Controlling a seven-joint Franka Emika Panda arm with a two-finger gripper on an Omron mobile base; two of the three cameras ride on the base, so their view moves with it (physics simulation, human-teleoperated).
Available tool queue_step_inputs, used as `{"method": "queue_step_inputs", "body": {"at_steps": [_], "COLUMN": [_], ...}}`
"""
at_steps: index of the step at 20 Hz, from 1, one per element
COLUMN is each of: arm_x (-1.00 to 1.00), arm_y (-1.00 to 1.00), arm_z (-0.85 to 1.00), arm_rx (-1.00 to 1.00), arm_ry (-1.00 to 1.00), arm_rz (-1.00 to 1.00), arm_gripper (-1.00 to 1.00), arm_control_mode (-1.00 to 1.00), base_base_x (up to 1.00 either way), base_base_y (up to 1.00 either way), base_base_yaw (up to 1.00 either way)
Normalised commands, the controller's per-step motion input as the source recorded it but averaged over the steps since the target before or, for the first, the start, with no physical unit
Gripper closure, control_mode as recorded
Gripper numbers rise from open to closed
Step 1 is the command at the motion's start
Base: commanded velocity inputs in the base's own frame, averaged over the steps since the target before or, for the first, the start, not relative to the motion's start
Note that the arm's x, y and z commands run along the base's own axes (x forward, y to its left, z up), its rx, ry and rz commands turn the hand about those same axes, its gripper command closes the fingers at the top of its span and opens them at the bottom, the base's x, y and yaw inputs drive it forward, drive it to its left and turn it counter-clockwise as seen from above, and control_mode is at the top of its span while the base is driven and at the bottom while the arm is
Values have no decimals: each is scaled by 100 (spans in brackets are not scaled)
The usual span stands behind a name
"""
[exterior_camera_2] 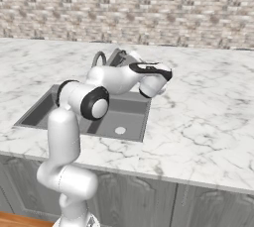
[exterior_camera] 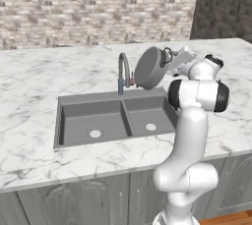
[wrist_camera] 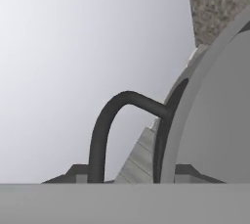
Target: Dump the mushroom from the pot into the sink. Then turn on the water and wash the mushroom. Then turn off the water and put the mushroom back in the pot.
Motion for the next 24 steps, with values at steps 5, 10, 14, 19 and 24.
{"method": "queue_step_inputs", "body": {"at_steps": [5,10,14,19,24], "arm_x": [38,41,28,11,2], "arm_y": [-5,-11,-13,-13,-5], "arm_z": [0,0,0,0,0], "arm_rx": [7,4,2,3,5], "arm_ry": [0,2,1,4,8], "arm_rz": [0,0,0,0,0], "arm_gripper": [100,100,100,100,100], "arm_control_mode": [-100,-100,-100,-100,-100], "base_base_x": [0,0,0,0,0], "base_base_y": [0,0,0,0,0], "base_base_yaw": [0,0,0,0,0]}}
